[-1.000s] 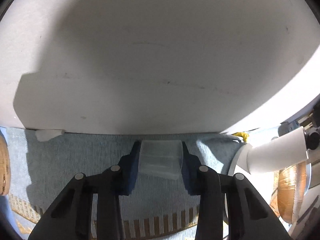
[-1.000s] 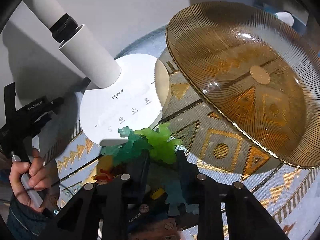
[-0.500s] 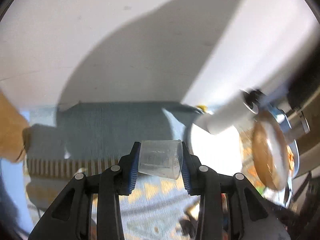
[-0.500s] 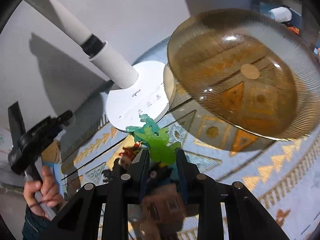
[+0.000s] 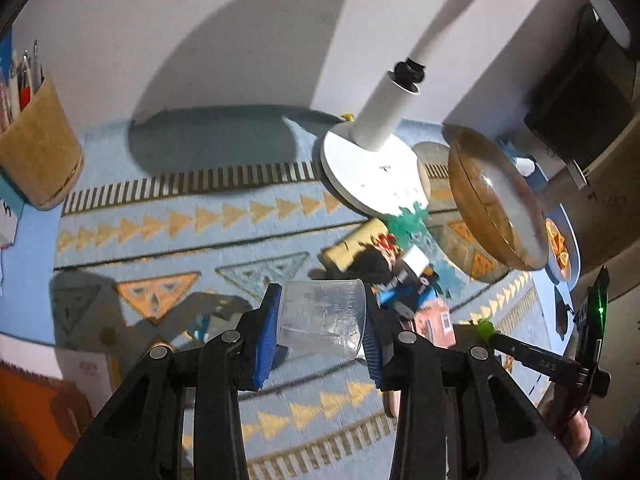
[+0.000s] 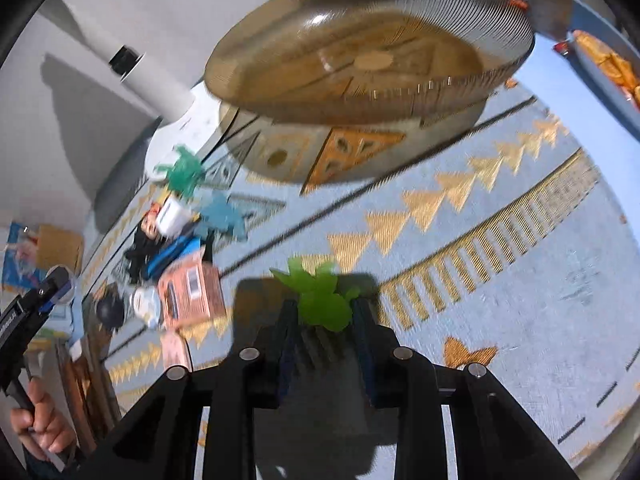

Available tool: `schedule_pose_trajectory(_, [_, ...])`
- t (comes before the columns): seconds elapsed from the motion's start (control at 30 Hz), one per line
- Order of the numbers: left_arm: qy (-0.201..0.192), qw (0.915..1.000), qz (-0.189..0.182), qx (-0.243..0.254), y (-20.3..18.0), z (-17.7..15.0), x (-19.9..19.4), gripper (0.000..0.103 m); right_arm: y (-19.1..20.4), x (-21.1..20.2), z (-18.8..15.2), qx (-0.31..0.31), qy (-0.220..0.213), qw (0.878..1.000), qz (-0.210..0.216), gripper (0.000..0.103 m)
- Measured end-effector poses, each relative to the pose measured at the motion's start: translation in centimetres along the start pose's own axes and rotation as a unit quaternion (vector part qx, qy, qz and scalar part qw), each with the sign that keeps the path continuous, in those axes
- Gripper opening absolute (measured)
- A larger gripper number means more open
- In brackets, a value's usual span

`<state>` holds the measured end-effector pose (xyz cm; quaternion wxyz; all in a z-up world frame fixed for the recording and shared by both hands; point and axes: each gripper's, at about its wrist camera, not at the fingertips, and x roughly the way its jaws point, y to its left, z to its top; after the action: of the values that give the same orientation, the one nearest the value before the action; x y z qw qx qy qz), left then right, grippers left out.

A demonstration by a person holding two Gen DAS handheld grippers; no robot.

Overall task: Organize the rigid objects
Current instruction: 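Carry cup and frog over the amber glass plate and release both onto it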

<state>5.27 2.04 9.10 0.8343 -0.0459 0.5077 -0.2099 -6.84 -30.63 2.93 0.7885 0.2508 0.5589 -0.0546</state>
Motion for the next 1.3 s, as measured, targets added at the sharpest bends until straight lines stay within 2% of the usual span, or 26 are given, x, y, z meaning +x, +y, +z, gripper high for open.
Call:
schedule_pose_trajectory(0.1, [-0.004, 1.0000, -0.002, 0.007, -1.3, -0.2, 0.1, 0.034, 0.5, 0.7, -0.3, -0.021, 0.013, 1.000, -0.010, 0.039])
schedule_pose_trajectory(0.17, [-0.007, 0.9999, -0.001, 0.014, -2.0, -0.5, 0.0, 0.034, 0.7, 0.9, -0.2, -0.028, 0.013, 0.999, -0.008, 0.056])
schedule_pose_trajectory(0.2, [-0.007, 0.9998, 0.000, 0.016, -2.3, -0.7, -0.1, 0.034, 0.9, 1.0, -0.2, -0.032, 0.013, 0.999, -0.012, 0.060])
schedule_pose_trajectory(0.3, [-0.003, 0.9998, 0.002, 0.019, -2.9, -1.6, -0.4, 0.034, 1.6, 1.4, 0.1, -0.061, 0.012, 0.998, -0.027, 0.061])
schedule_pose_trajectory(0.37, [0.001, 0.9998, 0.007, 0.018, -3.3, -2.1, -0.4, 0.034, 2.1, 1.6, 0.1, -0.093, 0.014, 0.995, -0.041, 0.058])
schedule_pose_trajectory(0.4, [0.001, 0.9999, 0.008, 0.013, -3.4, -2.4, -0.5, 0.034, 2.3, 1.7, 0.1, -0.107, 0.014, 0.993, -0.047, 0.051])
schedule_pose_trajectory(0.43, [0.002, 0.9999, 0.008, 0.009, -3.5, -2.6, -0.7, 0.034, 2.6, 1.6, 0.0, -0.122, 0.016, 0.992, -0.041, 0.037])
schedule_pose_trajectory(0.5, [0.001, 1.0000, 0.008, 0.005, -4.1, -2.8, -0.9, 0.034, 2.9, 1.4, 0.2, -0.130, 0.028, 0.991, -0.029, 0.030])
schedule_pose_trajectory(0.57, [-0.001, 1.0000, 0.007, 0.005, -5.3, -2.8, -1.0, 0.034, 2.5, -0.2, 1.0, -0.117, 0.030, 0.993, 0.003, 0.030])
schedule_pose_trajectory(0.63, [-0.004, 0.9999, -0.006, 0.008, -6.8, -2.5, -1.1, 0.034, 2.1, -3.1, 2.2, -0.111, 0.006, 0.994, 0.018, 0.030])
schedule_pose_trajectory(0.7, [-0.007, 0.9995, -0.025, 0.018, -9.1, -2.0, -1.0, 0.034, 1.3, -7.1, 3.9, -0.110, -0.036, 0.993, 0.023, 0.030])
schedule_pose_trajectory(0.83, [-0.027, 0.9961, -0.057, 0.061, -15.4, 0.4, -0.5, 0.034, -0.2, -12.5, 7.7, -0.100, -0.103, 0.989, 0.022, 0.030])
schedule_pose_trajectory(0.93, [-0.039, 0.9926, -0.074, 0.088, -19.9, 2.4, 0.6, 0.034, -2.1, -14.2, 10.8, -0.083, -0.121, 0.989, 0.023, 0.030])
schedule_pose_trajectory(1.07, [-0.035, 0.9916, -0.073, 0.101, -24.2, 4.7, 4.1, 0.034, -4.5, -13.2, 13.2, -0.051, -0.104, 0.993, 0.022, 0.030])
schedule_pose_trajectory(1.3, [0.007, 0.9929, -0.057, 0.104, -26.9, 4.8, 9.7, 0.034, -7.3, -9.1, 14.3, -0.027, -0.040, 0.998, 0.028, 0.030])
